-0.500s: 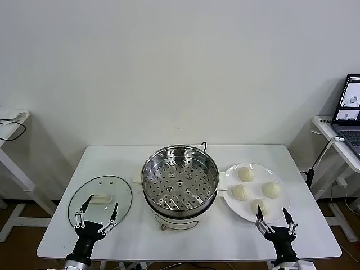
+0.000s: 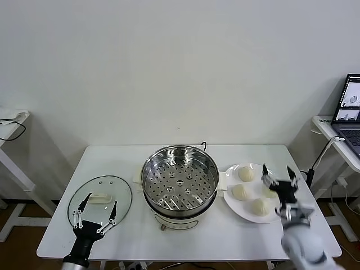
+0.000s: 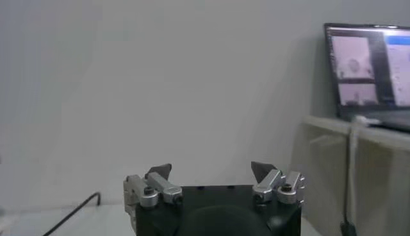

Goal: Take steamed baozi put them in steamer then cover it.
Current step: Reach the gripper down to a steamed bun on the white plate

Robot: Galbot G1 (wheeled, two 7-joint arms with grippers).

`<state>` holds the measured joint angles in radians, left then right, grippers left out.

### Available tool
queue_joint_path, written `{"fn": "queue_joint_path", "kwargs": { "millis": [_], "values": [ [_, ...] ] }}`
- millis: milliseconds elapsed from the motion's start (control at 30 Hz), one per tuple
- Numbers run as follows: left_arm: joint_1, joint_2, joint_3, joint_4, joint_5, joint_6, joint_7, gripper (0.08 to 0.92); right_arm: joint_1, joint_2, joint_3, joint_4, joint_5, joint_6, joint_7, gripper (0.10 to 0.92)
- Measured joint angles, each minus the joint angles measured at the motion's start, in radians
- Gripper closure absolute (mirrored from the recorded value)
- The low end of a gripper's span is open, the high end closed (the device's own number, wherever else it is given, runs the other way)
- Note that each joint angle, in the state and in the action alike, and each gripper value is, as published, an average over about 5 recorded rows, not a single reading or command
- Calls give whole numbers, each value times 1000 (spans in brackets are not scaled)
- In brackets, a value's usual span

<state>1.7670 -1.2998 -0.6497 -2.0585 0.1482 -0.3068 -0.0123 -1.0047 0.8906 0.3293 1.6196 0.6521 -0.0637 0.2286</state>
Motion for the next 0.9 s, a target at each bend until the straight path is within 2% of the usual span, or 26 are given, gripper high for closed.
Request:
{"fn": "queue_joint_path", "kwargs": {
  "millis": [167,367,667,900],
  "values": [
    [4,-1,-8,-9,2,-21,2,177,258,-79,-193,-183,8,-30,-188,203],
    [9,-4,-16,-10,2,-38,1,177,552,-121,-447,-386,-86,-23,-523,203],
    [22,-15,-27,-10,2,-51,-1,177,859,-97,-716,-628,-383,44,-1042,203],
    [32,-23,-33,-11,1,-54,-10,177,972,-23,-834,-770,-635,107,-1277,203]
  ]
}}
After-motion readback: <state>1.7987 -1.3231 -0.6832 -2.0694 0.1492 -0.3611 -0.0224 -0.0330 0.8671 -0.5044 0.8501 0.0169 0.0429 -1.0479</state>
